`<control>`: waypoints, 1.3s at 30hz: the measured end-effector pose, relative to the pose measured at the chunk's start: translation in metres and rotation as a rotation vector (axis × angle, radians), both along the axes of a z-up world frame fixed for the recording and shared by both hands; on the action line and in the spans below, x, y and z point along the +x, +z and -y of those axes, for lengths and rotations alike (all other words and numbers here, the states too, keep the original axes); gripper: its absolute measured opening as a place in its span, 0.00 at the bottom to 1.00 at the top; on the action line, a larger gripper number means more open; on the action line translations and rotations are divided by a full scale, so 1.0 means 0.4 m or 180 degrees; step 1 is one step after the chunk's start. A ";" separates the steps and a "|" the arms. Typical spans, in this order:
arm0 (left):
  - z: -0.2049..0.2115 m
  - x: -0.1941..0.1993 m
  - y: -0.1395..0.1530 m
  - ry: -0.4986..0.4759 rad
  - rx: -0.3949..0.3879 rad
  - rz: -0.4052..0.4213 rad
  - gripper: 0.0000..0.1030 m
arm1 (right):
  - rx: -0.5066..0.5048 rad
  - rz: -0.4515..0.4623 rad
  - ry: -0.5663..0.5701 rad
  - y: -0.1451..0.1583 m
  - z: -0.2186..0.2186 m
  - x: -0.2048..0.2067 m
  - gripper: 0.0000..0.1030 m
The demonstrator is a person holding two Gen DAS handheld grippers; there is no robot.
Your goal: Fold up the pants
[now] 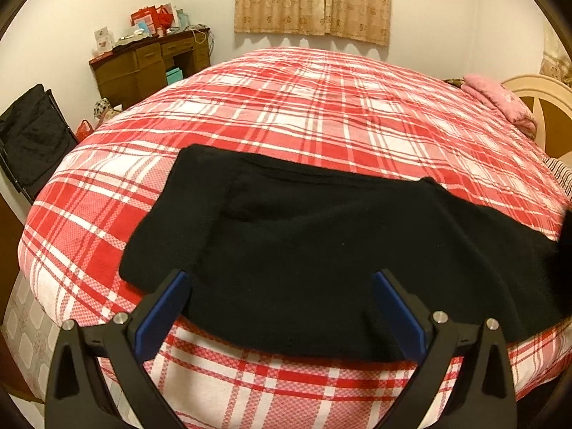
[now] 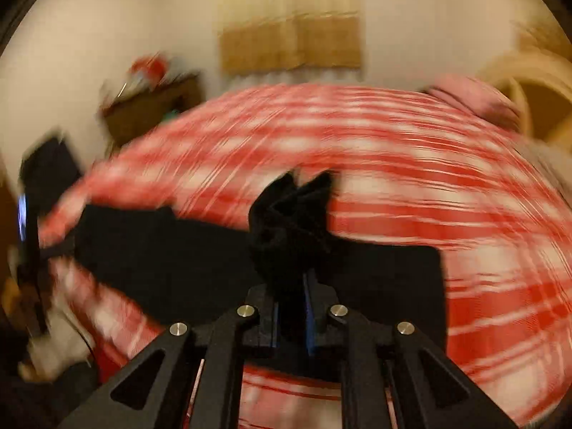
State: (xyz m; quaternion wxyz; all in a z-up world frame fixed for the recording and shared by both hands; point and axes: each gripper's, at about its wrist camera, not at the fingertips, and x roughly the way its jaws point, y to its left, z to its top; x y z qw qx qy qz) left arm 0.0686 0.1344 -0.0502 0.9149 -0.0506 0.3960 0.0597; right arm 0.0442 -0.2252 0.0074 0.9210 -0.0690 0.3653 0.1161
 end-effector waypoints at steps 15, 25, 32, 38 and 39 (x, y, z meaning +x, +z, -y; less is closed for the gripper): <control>-0.019 0.005 -0.030 0.0018 -0.0021 -0.0038 1.00 | -0.0360 0.0032 -0.0135 -0.183 -0.157 0.030 0.52; -0.068 -0.016 -0.012 0.0107 0.0056 0.0058 1.00 | 0.0829 0.0075 0.0193 -0.032 -0.102 0.013 0.65; -0.153 -0.049 -0.020 0.0420 -0.0125 0.0039 1.00 | 0.0584 -0.0272 -0.0341 -0.143 -0.083 0.154 0.19; -0.202 -0.100 -0.040 0.0552 -0.0171 -0.0001 1.00 | 0.0715 -0.0245 -0.0491 -0.178 -0.110 0.193 0.19; -0.216 -0.110 -0.043 0.0598 -0.0246 0.0001 1.00 | 0.0772 -0.0281 -0.0502 -0.171 -0.104 0.193 0.19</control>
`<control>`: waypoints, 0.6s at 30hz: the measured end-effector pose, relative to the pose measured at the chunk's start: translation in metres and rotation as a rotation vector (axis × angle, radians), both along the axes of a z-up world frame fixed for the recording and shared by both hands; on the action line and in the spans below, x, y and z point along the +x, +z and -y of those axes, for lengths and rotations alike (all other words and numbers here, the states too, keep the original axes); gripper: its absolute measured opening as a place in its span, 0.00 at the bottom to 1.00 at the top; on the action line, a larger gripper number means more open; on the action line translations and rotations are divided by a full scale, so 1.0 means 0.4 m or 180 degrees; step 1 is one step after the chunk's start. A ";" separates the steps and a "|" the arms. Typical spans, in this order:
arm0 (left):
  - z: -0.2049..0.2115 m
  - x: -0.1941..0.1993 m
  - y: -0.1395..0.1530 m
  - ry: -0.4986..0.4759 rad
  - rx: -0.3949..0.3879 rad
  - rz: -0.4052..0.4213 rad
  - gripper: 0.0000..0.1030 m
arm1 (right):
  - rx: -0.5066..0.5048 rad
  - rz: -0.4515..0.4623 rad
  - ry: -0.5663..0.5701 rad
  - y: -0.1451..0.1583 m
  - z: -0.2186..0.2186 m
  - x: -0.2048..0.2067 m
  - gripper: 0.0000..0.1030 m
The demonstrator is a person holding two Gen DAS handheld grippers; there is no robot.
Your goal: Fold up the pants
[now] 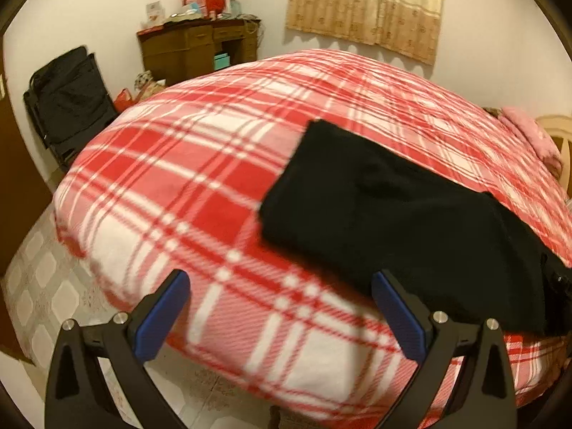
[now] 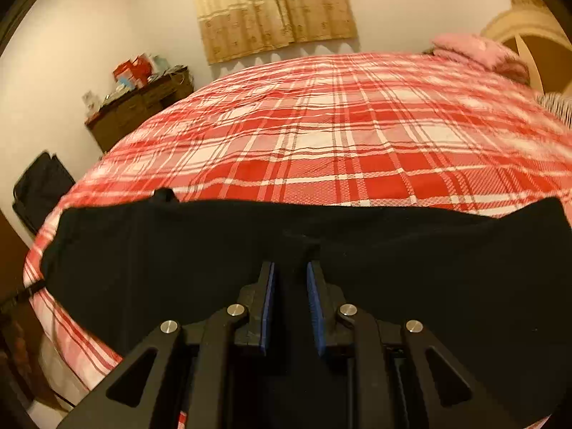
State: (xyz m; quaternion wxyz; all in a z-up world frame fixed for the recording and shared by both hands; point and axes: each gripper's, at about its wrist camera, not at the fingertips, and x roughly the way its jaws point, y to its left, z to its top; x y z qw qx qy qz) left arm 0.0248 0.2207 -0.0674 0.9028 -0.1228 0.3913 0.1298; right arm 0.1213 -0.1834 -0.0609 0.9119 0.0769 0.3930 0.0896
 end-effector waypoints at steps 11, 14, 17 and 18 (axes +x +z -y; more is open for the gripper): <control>-0.002 0.029 0.006 -0.0070 -0.0673 0.0257 0.78 | 0.0313 0.0267 0.0212 0.079 -0.074 -0.133 0.19; 0.004 0.059 0.015 -0.0073 -0.0541 0.0418 0.71 | 0.0365 0.0212 0.0335 0.074 -0.100 -0.144 0.19; 0.004 0.107 -0.006 -0.0081 -0.0363 0.0350 0.71 | 0.0363 0.0182 0.0388 0.073 -0.112 -0.150 0.19; 0.004 0.111 -0.008 -0.0061 -0.0346 0.0382 0.71 | 0.0366 0.0185 0.0387 0.074 -0.111 -0.152 0.19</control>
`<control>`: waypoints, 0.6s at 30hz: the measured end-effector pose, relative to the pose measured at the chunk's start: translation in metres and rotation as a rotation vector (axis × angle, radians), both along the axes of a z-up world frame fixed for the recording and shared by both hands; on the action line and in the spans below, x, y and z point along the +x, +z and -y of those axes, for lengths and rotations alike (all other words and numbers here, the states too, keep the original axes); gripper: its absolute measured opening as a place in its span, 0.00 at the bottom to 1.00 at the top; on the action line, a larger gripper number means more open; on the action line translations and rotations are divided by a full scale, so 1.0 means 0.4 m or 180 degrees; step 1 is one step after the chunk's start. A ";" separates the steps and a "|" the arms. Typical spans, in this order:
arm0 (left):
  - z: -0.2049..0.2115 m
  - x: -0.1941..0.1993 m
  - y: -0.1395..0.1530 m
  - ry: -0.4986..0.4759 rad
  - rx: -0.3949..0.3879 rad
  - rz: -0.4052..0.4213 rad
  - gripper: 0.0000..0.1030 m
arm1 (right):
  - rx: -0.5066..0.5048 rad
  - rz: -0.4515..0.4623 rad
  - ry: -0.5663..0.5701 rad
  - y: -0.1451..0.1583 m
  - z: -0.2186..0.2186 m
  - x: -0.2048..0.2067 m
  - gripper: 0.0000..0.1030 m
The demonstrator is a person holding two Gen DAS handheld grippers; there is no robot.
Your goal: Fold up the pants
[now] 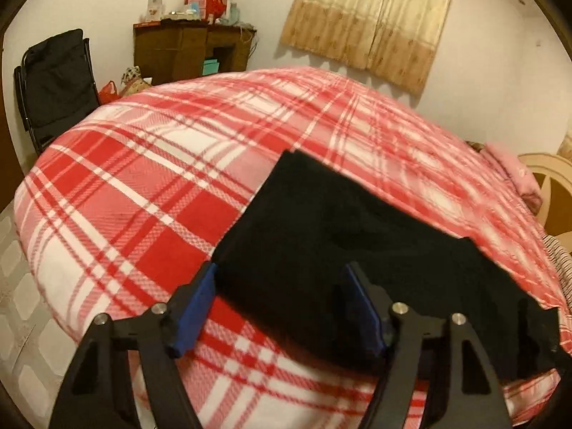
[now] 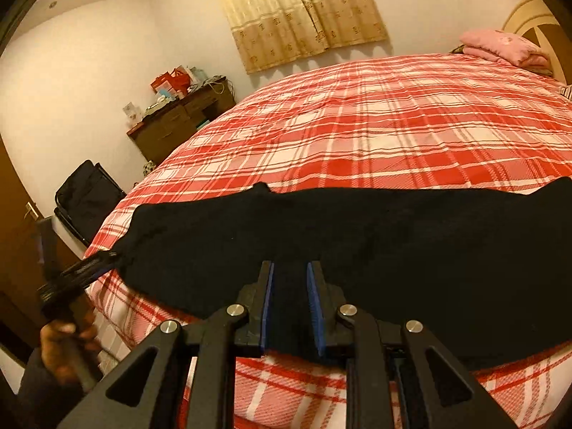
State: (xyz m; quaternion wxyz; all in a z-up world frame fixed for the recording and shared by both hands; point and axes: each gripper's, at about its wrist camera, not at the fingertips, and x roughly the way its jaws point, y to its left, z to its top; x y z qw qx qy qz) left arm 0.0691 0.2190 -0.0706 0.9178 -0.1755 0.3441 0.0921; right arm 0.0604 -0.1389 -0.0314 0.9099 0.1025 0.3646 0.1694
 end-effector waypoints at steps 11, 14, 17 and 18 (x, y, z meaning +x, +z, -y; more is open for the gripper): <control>-0.020 -0.006 0.001 0.0092 -0.0316 0.0030 0.26 | 0.0094 -0.0052 -0.0096 0.003 0.026 -0.012 0.19; 0.011 -0.004 0.038 0.0049 -0.0179 0.0069 0.23 | 0.0104 -0.0051 -0.0213 0.009 0.058 -0.013 0.19; 0.080 -0.007 0.113 -0.0193 0.0108 0.0303 0.23 | 0.0065 -0.0048 -0.0458 0.020 0.131 -0.015 0.19; 0.106 -0.007 0.137 -0.0286 0.0158 0.0373 0.23 | 0.0069 -0.0056 -0.0557 0.023 0.164 -0.019 0.19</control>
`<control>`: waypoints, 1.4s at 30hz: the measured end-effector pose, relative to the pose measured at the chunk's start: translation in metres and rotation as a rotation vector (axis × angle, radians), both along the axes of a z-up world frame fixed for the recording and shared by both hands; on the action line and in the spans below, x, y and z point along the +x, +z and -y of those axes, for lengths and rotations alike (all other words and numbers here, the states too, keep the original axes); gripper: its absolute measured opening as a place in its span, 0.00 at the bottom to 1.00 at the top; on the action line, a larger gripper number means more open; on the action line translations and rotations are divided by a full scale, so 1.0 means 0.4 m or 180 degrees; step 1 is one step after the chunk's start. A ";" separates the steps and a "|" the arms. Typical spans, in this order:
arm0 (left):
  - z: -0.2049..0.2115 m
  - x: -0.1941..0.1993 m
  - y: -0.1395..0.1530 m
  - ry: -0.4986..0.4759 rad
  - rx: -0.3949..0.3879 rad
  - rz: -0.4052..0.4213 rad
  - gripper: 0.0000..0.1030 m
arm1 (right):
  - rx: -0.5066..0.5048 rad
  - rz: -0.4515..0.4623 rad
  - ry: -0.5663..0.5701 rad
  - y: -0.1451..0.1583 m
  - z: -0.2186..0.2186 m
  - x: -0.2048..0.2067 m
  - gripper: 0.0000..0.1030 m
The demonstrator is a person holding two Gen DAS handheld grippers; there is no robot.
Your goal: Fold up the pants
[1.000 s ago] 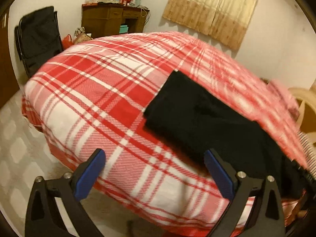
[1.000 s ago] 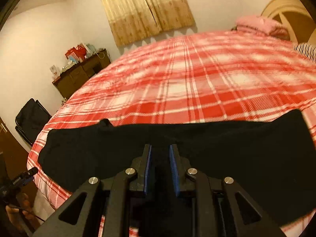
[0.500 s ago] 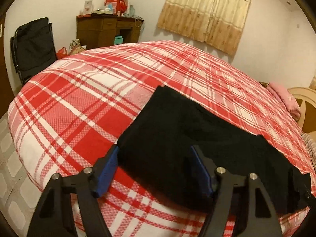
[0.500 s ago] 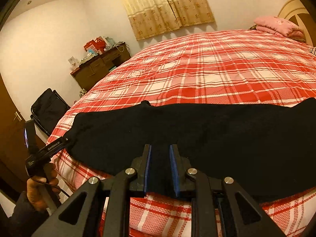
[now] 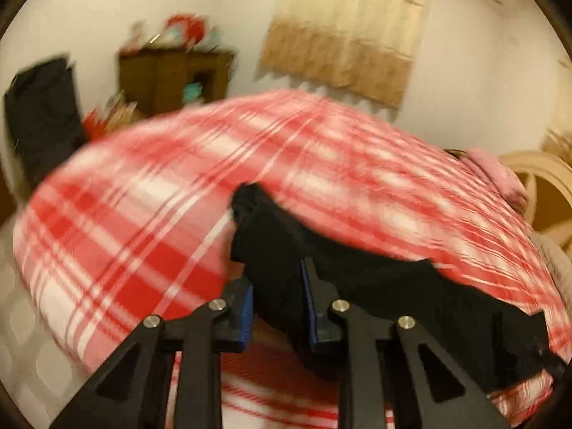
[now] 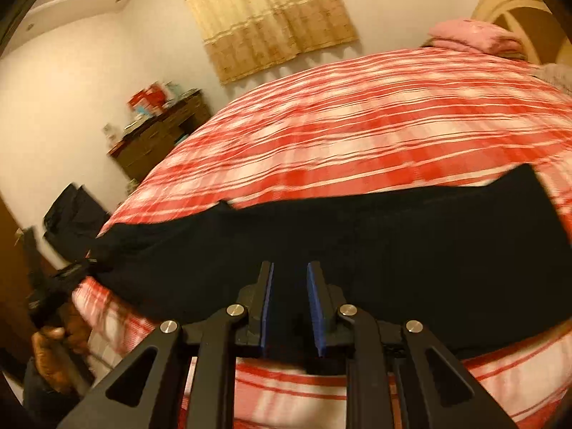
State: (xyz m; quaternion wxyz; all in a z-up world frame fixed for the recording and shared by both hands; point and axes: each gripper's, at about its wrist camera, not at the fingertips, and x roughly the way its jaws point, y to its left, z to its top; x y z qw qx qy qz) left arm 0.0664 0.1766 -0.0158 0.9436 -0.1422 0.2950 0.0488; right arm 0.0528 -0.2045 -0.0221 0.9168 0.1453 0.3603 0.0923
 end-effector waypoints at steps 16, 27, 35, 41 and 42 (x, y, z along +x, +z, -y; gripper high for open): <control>0.541 -0.049 0.011 -0.2053 0.0140 0.0079 0.22 | 0.0336 -0.0067 -0.0422 -0.007 0.207 -0.068 0.20; 0.557 -0.055 -0.020 -0.2032 0.0094 -0.0135 0.22 | 0.0334 -0.0191 -0.0199 -0.044 0.137 -0.043 0.20; 0.545 -0.056 -0.013 -0.1932 0.0163 -0.0170 0.22 | 0.0325 -0.0232 -0.0133 -0.044 0.105 -0.044 0.20; 0.517 -0.055 -0.002 -0.1792 0.0232 -0.0161 0.22 | 0.0292 -0.0212 -0.0096 -0.035 0.087 -0.048 0.20; 0.513 -0.054 -0.001 -0.1777 0.0232 -0.0159 0.22 | 0.0288 -0.0206 -0.0087 -0.033 0.084 -0.049 0.20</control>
